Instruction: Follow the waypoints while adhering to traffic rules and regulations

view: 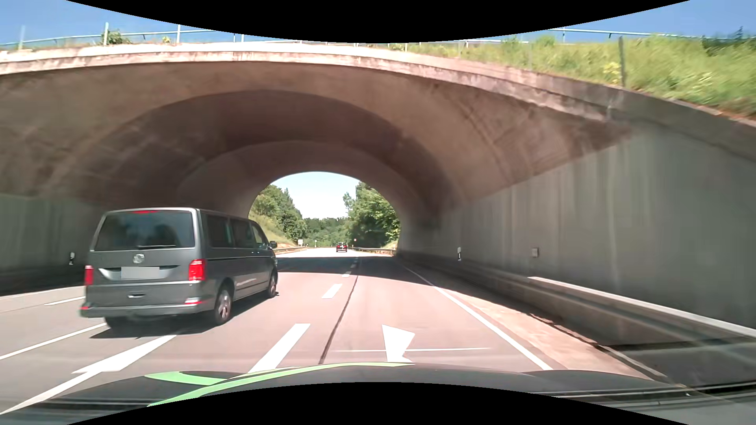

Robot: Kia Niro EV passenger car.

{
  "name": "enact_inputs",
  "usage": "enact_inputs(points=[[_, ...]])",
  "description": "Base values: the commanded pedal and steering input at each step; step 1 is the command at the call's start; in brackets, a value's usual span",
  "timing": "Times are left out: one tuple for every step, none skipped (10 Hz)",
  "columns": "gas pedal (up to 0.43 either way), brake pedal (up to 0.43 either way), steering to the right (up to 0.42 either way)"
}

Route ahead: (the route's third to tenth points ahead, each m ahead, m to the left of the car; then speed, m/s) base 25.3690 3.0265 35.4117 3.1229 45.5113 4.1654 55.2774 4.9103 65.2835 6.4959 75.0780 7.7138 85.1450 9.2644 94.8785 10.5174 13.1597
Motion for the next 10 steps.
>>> enact_inputs(points=[[0.240, 0.000, -0.020], [0.240, 0.000, -0.020], [0.240, 0.000, -0.020], [0.240, 0.000, -0.020], [0.240, 0.000, -0.020], [0.240, 0.000, -0.020], [0.240, 0.000, -0.021], [0.240, 0.000, -0.021], [0.240, 0.000, -0.021], [0.240, 0.000, -0.021]])
